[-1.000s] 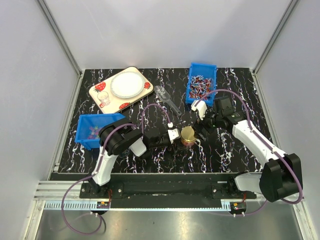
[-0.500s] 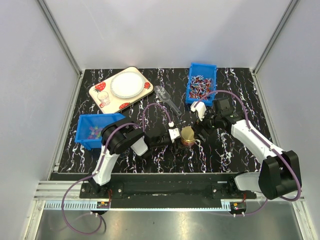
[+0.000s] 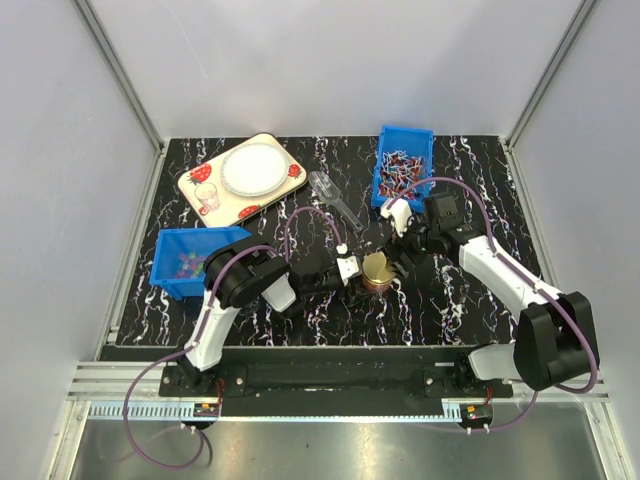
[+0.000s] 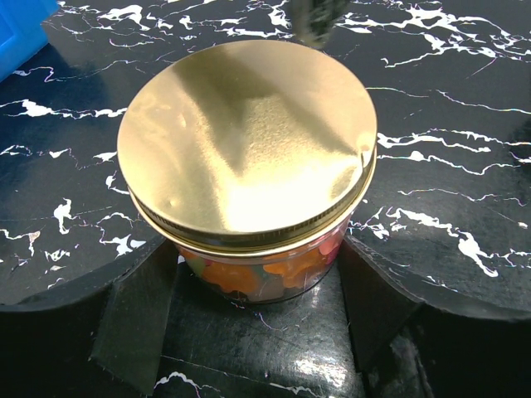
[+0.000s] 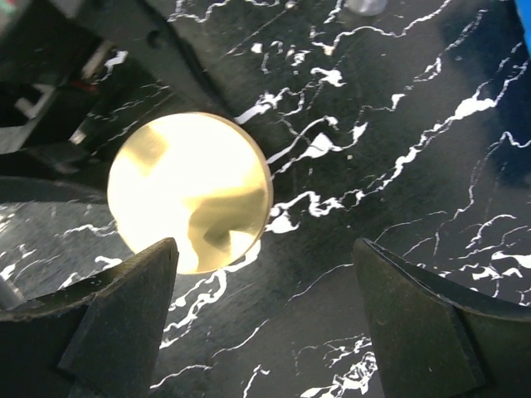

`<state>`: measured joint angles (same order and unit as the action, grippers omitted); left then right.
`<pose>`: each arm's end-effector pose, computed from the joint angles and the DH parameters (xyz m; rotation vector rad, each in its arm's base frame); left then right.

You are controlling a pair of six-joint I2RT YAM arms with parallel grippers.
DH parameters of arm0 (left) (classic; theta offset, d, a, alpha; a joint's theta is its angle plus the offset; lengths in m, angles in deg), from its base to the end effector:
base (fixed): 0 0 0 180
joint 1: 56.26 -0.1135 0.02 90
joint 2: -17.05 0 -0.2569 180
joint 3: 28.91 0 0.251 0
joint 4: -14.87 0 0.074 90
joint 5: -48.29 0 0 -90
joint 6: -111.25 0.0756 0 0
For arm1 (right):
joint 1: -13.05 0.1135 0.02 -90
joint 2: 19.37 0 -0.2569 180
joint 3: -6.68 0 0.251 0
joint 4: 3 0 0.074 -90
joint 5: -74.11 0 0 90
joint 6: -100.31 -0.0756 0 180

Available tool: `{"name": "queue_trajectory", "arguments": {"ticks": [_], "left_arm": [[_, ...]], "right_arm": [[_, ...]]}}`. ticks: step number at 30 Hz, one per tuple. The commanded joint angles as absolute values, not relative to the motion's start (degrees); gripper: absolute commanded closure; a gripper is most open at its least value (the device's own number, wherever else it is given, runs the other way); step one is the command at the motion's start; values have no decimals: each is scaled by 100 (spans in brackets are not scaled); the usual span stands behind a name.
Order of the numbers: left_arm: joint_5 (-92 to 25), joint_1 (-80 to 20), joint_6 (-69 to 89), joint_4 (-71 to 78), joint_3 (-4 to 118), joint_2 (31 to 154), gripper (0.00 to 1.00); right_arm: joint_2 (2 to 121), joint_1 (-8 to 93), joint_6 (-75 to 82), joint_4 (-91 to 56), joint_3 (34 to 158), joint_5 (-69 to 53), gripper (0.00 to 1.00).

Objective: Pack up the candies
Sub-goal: Screw the bottle lid onto the packing bottle.

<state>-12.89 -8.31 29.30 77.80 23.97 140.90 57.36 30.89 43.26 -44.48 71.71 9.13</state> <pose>0.2300 -0.3094 0.0700 1.1620 1.3566 -0.9378 0.2684 0.1200 0.1986 -1.1991 2.1092 0.4263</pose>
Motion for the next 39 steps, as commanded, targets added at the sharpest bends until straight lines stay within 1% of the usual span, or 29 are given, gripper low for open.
{"name": "queue_trajectory", "arguments": {"ticks": [1, 7, 13, 15, 19, 20, 21, 27, 33, 37, 39], "left_arm": [[-1288, -818, 3048, 8401, 2438, 14238, 26], [-1315, -827, 3030, 8401, 2456, 14264, 25], [-1297, -818, 3004, 8401, 2473, 14273, 25], [-1315, -827, 3013, 8384, 2473, 14273, 26], [-1297, -818, 2995, 8384, 2465, 14264, 26], [-1297, -827, 3004, 8384, 2465, 14264, 25], [-1297, -827, 2995, 8384, 2465, 14264, 26], [-1271, -827, 2986, 8375, 2473, 14247, 26], [-1253, -827, 2995, 8375, 2473, 14229, 27], [-1253, -827, 2977, 8375, 2482, 14238, 27], [-1244, -827, 2986, 8366, 2482, 14229, 27]], "right_arm": [[5894, 3159, 4283, -4073, 7246, 548, 10], [5982, 3203, 4450, -4064, 7026, 318, 11], [5640, 3195, 4433, -4284, 7385, 608, 11], [5630, 3203, 4406, -4467, 7640, 766, 13], [5876, 3203, 4257, -4723, 8000, 1302, 22], [5964, 3203, 4179, -4732, 8097, 1399, 27], [6165, 3203, 4134, -4758, 8150, 1565, 36], [6877, 3203, 4160, -4750, 8388, 1874, 46], [7072, 3195, 4283, -4732, 8370, 1936, 49], [7054, 3203, 4336, -4741, 8265, 1936, 62], [7046, 3194, 4362, -4750, 8212, 1936, 62]]}}
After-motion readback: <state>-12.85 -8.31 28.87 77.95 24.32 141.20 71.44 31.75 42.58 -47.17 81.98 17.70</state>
